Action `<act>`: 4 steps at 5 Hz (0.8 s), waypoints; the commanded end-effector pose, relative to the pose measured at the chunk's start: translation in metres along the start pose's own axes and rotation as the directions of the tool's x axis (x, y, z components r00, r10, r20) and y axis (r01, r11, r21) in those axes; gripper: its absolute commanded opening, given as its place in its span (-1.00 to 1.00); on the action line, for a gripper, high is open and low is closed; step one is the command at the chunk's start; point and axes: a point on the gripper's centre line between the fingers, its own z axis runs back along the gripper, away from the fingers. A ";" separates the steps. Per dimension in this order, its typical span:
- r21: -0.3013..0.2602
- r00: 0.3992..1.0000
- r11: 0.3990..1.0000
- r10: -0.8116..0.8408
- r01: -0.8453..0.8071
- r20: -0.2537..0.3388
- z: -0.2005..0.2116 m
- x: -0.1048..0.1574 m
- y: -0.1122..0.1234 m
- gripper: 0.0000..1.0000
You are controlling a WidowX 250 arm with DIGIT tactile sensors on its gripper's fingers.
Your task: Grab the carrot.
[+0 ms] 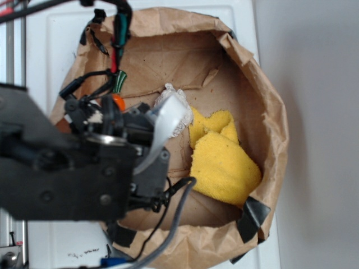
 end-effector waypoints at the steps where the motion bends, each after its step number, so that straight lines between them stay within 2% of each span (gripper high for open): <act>1: 0.060 0.998 0.996 0.060 -0.062 0.037 -0.018 0.030 0.002 1.00; 2: 0.072 0.996 0.994 0.079 -0.082 0.043 -0.026 0.035 0.010 1.00; 3: 0.037 0.994 0.997 0.067 -0.071 0.085 -0.028 0.036 0.021 1.00; 4: -0.005 0.996 0.997 0.077 -0.076 0.053 -0.024 0.038 0.038 1.00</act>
